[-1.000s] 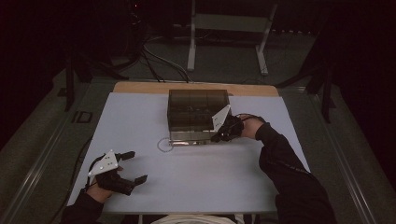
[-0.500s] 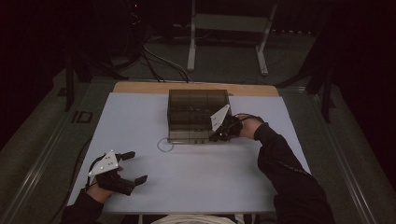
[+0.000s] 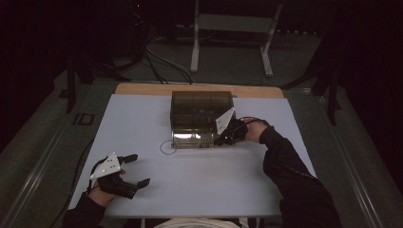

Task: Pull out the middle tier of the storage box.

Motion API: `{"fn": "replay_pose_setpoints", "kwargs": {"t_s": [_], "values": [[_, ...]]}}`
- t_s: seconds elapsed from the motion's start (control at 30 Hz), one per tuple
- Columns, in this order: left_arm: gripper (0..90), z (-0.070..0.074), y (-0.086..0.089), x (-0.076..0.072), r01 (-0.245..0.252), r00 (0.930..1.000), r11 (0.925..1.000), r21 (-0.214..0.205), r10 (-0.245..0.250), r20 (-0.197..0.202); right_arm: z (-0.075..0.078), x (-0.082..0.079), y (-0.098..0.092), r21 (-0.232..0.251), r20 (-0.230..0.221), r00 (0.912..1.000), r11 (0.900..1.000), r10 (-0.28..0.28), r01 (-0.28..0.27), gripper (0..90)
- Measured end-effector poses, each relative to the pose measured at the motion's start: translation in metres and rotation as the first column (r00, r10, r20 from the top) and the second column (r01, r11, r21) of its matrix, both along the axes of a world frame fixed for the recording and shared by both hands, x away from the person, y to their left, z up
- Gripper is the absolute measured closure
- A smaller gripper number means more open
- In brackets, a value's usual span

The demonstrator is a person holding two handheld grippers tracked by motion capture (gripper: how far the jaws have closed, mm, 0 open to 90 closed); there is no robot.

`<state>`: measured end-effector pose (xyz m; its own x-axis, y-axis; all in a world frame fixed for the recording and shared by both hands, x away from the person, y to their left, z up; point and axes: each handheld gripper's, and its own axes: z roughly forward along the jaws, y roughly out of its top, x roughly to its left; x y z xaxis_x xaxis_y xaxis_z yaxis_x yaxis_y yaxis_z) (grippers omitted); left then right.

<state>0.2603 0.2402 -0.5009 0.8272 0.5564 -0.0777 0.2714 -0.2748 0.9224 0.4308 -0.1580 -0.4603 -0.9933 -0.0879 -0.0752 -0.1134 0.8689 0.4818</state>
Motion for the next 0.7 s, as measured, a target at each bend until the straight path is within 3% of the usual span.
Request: {"fn": "replay_pose_setpoints", "kwargs": {"t_s": [0.37, 0.47, 0.57, 0.7], "values": [[0.9, 0.0, 0.0, 0.0, 0.001, 1.0, 1.0, 0.004, -0.001, 0.001, 0.0, -0.002, 0.001, 0.002, -0.004, 1.0, 1.0, -0.007, 0.007, 86.4], [0.9, 0.0, 0.0, 0.0, -0.001, 1.0, 1.0, 0.001, 0.001, 0.0, 0.003, -0.001, 0.0, 0.034, -0.028, 0.9981, 0.9978, -0.056, 0.057, 72.8], [0.9, 0.0, 0.0, 0.0, 0.0, 1.0, 1.0, -0.001, 0.0, 0.0, 0.011, 0.002, -0.004, 0.092, -0.056, 0.9904, 0.987, -0.127, 0.131, 60.4], [0.9, 0.0, 0.0, 0.0, 0.0, 1.0, 1.0, 0.002, 0.0, 0.0, 0.023, 0.006, -0.012, 0.178, -0.097, 0.9755, 0.9608, -0.197, 0.212, 49.6]]}}
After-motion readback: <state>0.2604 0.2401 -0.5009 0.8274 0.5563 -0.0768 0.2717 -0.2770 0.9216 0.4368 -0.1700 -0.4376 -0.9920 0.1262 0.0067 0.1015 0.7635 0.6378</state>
